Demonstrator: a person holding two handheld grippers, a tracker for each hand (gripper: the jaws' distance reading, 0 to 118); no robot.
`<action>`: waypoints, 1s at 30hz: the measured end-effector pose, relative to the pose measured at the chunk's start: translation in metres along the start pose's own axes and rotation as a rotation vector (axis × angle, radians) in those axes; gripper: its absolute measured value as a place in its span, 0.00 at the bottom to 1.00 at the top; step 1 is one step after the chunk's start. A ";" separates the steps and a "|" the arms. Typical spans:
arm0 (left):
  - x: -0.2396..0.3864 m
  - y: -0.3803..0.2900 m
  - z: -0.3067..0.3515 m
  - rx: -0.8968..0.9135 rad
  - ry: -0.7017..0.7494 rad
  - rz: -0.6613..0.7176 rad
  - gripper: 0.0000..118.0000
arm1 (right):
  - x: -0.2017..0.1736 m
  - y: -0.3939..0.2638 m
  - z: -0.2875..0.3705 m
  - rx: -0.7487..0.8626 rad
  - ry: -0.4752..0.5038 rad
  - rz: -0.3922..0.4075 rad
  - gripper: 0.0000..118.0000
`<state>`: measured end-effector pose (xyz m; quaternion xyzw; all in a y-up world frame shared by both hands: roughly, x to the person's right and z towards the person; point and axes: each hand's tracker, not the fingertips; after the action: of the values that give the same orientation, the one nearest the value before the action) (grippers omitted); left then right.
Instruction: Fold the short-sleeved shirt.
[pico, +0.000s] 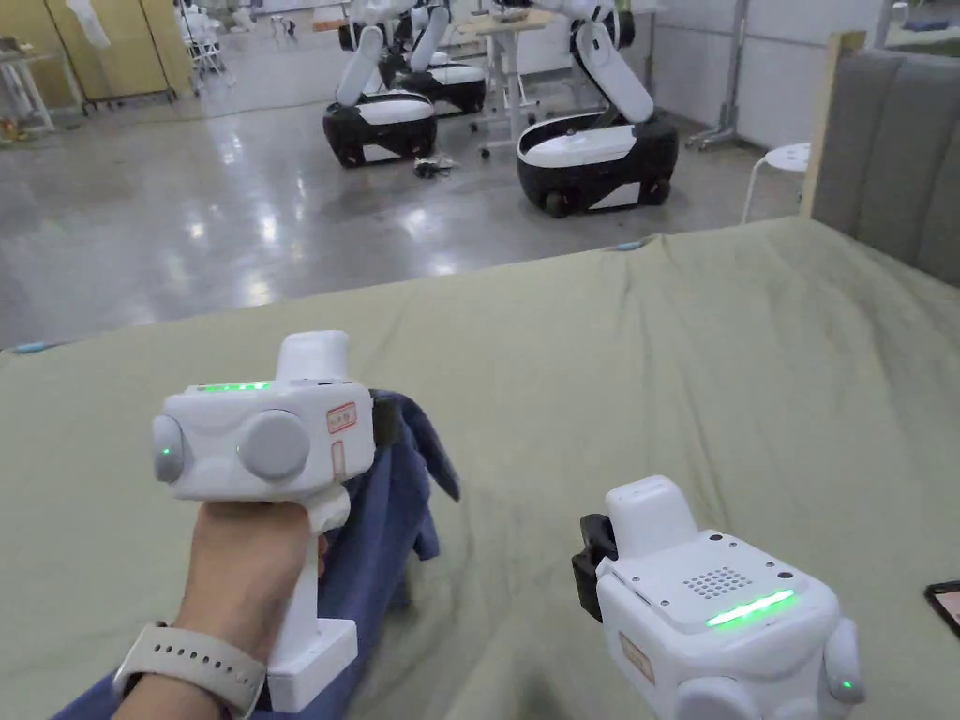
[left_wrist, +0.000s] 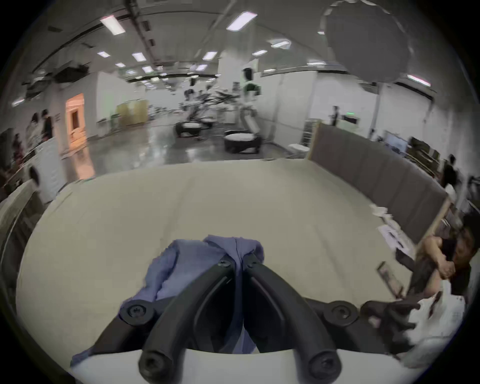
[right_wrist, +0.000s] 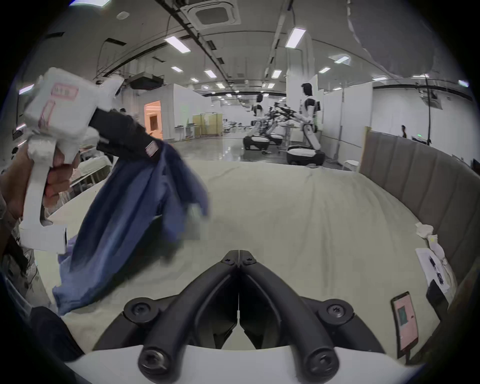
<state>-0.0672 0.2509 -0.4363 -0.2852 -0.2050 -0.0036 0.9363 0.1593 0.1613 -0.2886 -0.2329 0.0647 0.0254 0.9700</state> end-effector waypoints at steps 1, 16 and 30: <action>0.023 0.002 -0.008 -0.003 -0.048 -0.013 0.02 | 0.011 -0.002 0.003 0.001 -0.020 -0.008 0.03; 0.146 -0.120 -0.145 -0.234 -0.115 -0.127 0.48 | 0.114 -0.033 0.024 -0.045 -0.169 -0.088 0.03; 0.079 -0.145 0.043 -0.007 0.088 -0.119 0.00 | 0.063 -0.020 0.038 0.020 -0.092 -0.090 0.03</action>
<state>-0.0287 0.1607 -0.2962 -0.2753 -0.1801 -0.0724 0.9416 0.2274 0.1620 -0.2550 -0.2244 0.0098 -0.0084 0.9744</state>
